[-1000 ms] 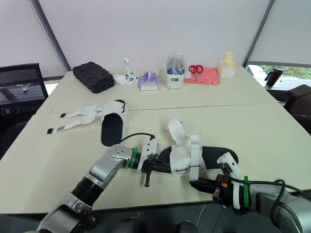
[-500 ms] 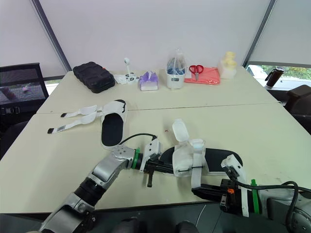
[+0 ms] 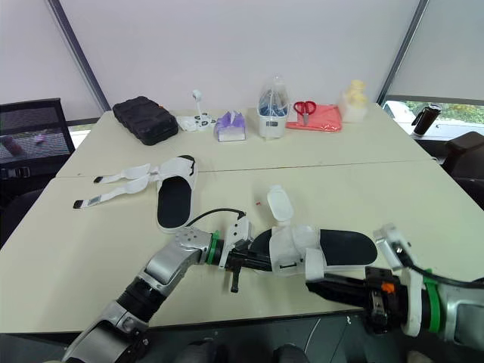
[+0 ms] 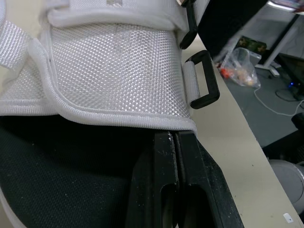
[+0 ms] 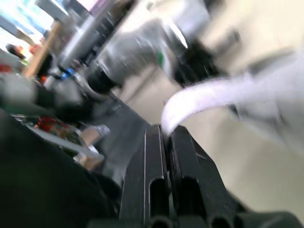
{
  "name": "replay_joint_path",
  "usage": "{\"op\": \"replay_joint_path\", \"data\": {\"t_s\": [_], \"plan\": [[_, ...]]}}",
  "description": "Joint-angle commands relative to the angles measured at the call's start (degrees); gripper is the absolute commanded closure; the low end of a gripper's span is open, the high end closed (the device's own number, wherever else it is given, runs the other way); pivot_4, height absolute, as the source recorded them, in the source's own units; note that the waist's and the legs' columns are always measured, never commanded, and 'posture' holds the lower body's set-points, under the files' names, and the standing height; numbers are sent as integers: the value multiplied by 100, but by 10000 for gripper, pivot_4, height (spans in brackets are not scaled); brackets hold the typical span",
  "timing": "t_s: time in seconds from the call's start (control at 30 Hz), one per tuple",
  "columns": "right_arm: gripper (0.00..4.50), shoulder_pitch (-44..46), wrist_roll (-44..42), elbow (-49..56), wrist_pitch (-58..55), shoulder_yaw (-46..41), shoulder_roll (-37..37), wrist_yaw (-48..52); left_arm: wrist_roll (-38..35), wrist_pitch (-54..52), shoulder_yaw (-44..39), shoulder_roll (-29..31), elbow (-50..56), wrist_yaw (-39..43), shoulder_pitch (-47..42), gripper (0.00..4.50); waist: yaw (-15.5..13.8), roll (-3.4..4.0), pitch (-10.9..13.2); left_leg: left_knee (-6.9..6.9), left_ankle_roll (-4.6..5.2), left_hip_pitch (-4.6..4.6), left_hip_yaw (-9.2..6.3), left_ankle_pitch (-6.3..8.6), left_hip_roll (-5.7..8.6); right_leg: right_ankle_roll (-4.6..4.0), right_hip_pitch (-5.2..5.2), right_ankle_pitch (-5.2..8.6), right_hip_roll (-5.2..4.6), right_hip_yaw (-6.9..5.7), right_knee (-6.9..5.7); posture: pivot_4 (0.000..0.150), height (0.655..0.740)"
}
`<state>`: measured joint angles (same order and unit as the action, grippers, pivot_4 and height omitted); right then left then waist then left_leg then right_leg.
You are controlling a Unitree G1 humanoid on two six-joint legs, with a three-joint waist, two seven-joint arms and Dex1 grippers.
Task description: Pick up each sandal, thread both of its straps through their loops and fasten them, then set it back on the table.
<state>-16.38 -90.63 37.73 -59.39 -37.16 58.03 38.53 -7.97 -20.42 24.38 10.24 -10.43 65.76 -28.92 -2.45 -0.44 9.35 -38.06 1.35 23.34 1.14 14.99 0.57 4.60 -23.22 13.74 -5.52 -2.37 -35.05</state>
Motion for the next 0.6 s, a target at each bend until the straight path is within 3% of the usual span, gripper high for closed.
{"op": "replay_joint_path", "data": {"t_s": [0.03,0.6], "plan": [[44862,382,-1026,-74,427,73,105,-652,94,-79,309,-62,-126,-10,61,45000,-13,0,0,0,0,2,0,0,0,0,-1,0,0,0,1,1500,7400],[44862,1837,-1073,-1625,368,1542,-436,-1322,74,-71,342,-78,-15,-219,159,45000,15,1,-1,0,13,5,4,7,-1,1,-7,1,0,3,3,1500,7400]]}}
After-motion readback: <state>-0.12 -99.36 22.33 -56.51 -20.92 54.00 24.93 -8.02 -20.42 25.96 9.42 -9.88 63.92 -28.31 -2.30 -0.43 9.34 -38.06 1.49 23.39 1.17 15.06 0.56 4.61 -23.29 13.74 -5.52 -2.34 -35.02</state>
